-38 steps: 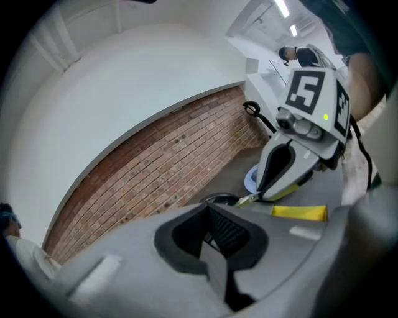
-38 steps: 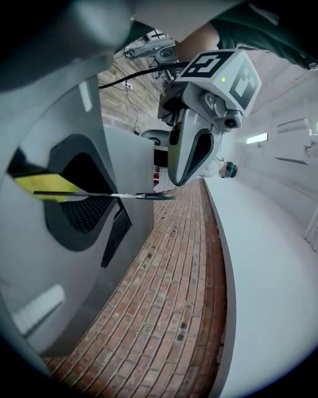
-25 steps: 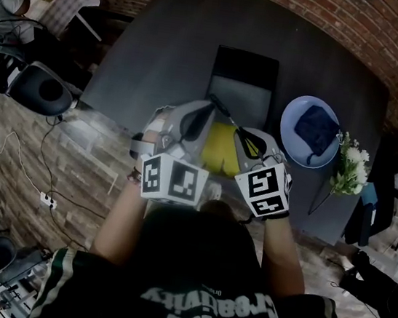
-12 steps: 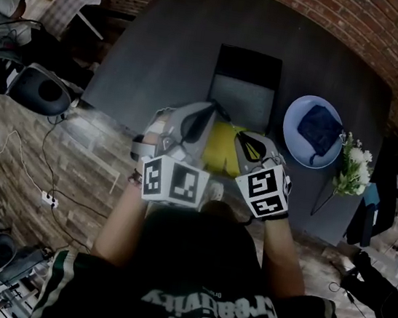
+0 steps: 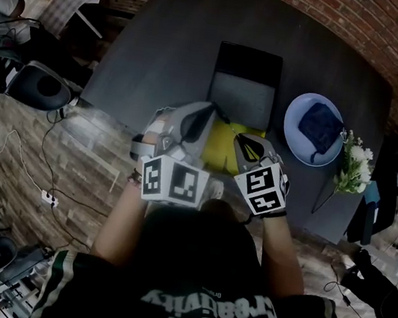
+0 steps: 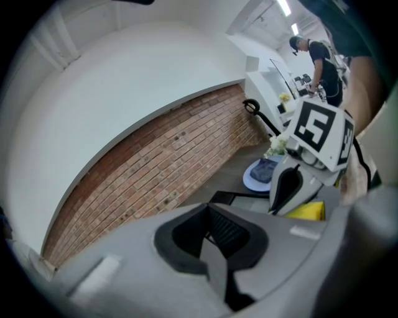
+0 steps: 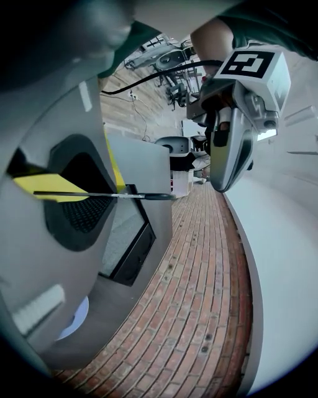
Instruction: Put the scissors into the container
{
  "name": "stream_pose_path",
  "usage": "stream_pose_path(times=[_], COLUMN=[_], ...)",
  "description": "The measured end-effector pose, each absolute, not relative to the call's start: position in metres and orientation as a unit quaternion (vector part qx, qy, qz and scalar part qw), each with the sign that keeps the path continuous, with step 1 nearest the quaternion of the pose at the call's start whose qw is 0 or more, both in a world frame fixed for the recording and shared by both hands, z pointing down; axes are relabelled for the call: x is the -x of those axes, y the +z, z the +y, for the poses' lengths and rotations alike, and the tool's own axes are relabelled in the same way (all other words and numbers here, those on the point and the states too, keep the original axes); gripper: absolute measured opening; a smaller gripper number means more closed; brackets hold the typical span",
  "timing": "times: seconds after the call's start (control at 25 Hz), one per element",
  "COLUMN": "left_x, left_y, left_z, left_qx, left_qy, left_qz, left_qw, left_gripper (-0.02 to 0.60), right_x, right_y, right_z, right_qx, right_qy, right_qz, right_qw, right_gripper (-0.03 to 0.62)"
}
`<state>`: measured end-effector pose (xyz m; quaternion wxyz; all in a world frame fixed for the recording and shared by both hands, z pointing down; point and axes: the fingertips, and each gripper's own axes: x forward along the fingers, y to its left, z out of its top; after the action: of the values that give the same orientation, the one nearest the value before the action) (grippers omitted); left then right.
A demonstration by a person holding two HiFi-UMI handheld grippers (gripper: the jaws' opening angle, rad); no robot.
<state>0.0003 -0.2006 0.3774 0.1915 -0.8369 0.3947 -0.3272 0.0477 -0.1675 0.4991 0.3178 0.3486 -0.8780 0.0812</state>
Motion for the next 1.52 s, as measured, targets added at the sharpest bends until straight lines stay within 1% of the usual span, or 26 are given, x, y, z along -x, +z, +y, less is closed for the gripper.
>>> stream_pose_path(times=[1.52], left_x=[0.005], left_y=[0.39], left_z=[-0.198], left_qx=[0.84], left_qy=[-0.332], left_qz=[0.389], left_qw=[0.182], left_gripper=[0.003], right_x=[-0.043], right_y=[0.565], right_z=[-0.148], right_qx=[-0.316], right_qy=[0.126], right_qz=[-0.862], right_qw=[0.375], right_gripper=[0.021])
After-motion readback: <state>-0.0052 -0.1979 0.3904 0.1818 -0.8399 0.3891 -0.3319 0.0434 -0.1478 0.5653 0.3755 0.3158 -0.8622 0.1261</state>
